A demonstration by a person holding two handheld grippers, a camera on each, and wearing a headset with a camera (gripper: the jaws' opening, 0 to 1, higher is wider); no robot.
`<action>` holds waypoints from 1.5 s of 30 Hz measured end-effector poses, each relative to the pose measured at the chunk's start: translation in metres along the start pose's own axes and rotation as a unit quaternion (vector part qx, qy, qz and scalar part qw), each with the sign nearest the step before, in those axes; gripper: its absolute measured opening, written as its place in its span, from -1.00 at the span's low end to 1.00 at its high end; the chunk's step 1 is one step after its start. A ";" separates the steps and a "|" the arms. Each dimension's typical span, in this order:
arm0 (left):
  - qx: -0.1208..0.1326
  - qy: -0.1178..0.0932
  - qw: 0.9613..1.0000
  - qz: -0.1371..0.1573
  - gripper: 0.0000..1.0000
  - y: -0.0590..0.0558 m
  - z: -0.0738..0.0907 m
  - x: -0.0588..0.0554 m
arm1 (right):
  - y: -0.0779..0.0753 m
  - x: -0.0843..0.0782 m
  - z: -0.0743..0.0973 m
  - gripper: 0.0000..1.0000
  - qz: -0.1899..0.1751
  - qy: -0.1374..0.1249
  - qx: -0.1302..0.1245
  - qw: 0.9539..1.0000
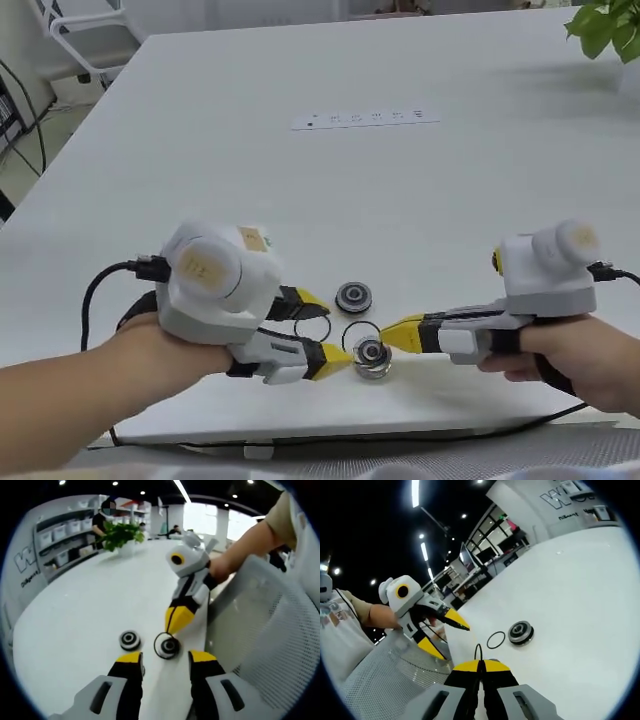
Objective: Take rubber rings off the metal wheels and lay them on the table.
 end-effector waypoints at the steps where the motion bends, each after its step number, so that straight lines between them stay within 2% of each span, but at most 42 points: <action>1: 0.001 -0.001 1.000 0.002 -0.25 0.001 0.002 0.000 | 0.001 0.001 0.000 -1.00 0.001 0.000 0.001 1.000; 11: 0.027 -0.007 0.999 0.016 -0.13 0.009 0.022 -0.005 | 0.008 0.021 -0.007 -1.00 0.013 0.000 0.008 1.000; 25: 0.065 -0.008 0.997 0.038 0.04 0.015 0.050 -0.020 | 0.013 0.043 -0.028 -1.00 0.035 0.015 0.008 0.999; 34: 0.082 -0.007 0.995 0.050 0.08 0.019 0.062 -0.028 | 0.010 0.046 -0.042 -1.00 0.035 0.022 0.002 0.999; 45: 0.096 -0.006 0.994 0.057 0.09 0.021 0.071 -0.034 | 0.003 0.039 -0.058 -1.00 0.031 0.045 -0.014 0.998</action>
Point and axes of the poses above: the centre of the closed fingertips' face, and the gripper's own axes: z roughly backward along the fingers, y roughly to its left, x roughly out of its top, the point moved 10 cm from there along z, roughly backward along the fingers, and after that the axes turned 10 degrees about -z, right-handed, at the moved point
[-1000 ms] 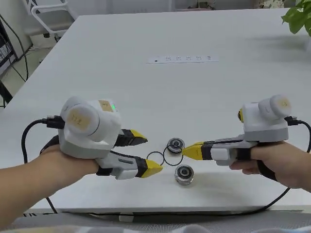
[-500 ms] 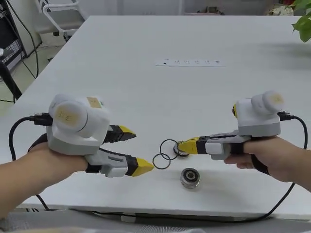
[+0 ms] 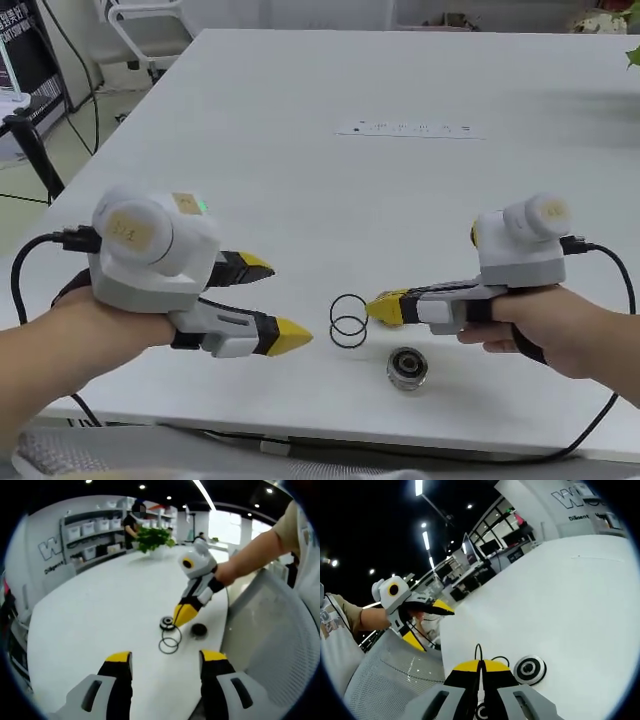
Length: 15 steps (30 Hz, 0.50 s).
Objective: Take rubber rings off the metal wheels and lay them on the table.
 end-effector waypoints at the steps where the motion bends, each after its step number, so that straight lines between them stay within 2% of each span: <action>1: 0.001 0.000 1.000 0.002 0.09 0.000 0.001 -0.001 | -0.001 0.000 -0.001 -1.00 -0.001 0.001 -0.002 1.000; 15: 0.010 0.005 1.000 0.008 0.09 0.006 0.006 -0.005 | -0.011 -0.005 -0.010 -1.00 -0.013 0.014 -0.021 1.000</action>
Point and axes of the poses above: the centre of the closed fingertips' face, and the gripper's own axes: z roughly backward along the fingers, y roughly to its left, x roughly out of its top, the point moved 10 cm from there along z, roughly backward along the fingers, and after that the axes turned 10 degrees about -z, right-handed, at the moved point
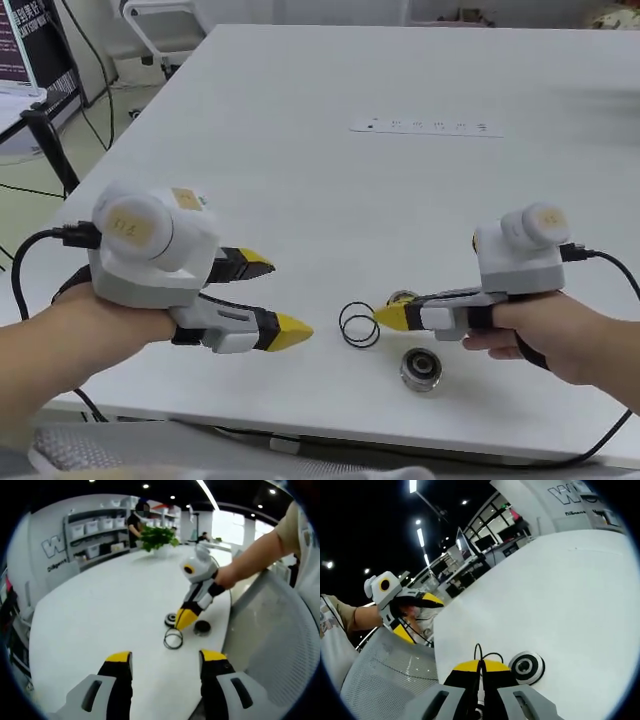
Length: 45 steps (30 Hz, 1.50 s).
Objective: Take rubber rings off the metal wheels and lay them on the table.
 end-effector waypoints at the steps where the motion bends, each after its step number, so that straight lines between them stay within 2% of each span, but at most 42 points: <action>1: 0.000 0.000 1.000 0.001 0.08 0.000 0.000 0.000 | -0.001 0.000 0.000 -1.00 -0.001 0.001 -0.001 1.000; 31: -0.003 0.012 1.000 0.006 0.08 0.002 -0.005 -0.005 | -0.006 -0.005 -0.005 -0.99 -0.010 0.012 -0.020 1.000; 45: -0.007 0.016 1.000 0.005 0.07 0.003 -0.007 -0.006 | -0.007 -0.004 -0.003 -0.79 -0.018 0.016 -0.018 1.000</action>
Point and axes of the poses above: the centre of the closed fingertips' face, and the gripper's own axes: z roughly backward along the fingers, y roughly to its left, x roughly out of its top, the point moved 10 cm from there along z, roughly backward along the fingers, and after that the axes turned 10 degrees about -z, right-handed, at the moved point
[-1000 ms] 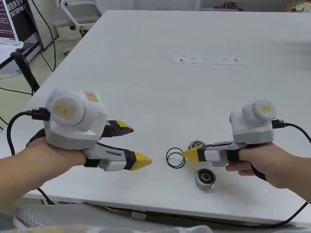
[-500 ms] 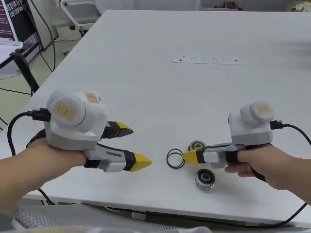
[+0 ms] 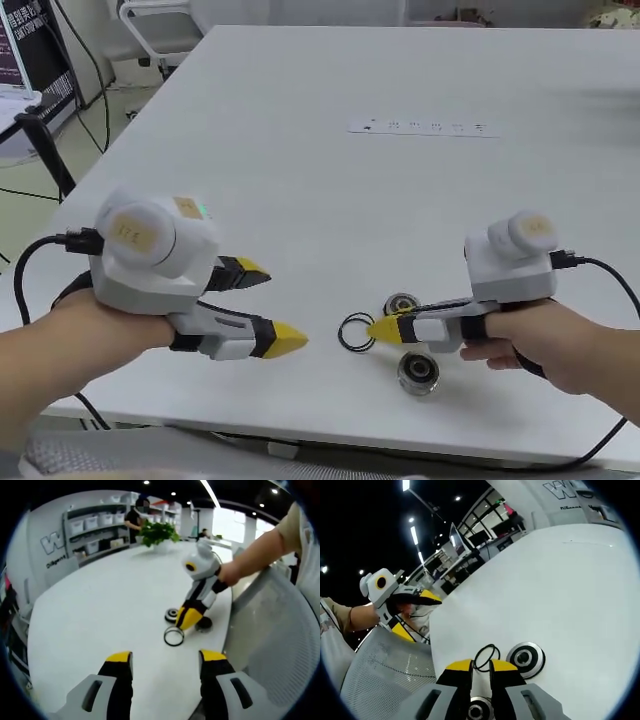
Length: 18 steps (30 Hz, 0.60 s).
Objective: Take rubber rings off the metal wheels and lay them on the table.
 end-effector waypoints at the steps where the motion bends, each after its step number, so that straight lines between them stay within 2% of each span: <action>1: 0.000 0.001 1.000 0.000 0.07 0.000 0.000 0.000 | 0.000 0.000 0.000 -0.78 0.000 0.000 0.000 1.000; 18: -0.004 0.003 1.000 -0.006 0.07 0.000 -0.003 0.004 | 0.008 -0.004 0.008 -0.54 0.006 0.000 0.008 1.000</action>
Point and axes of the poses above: the centre of the closed fingertips' face, and the gripper's own axes: z roughly backward along the fingers, y roughly to its left, x roughly out of its top, the point moved 10 cm from there along z, roughly backward along the fingers, and after that the axes turned 10 degrees about -z, right-handed, at the moved point
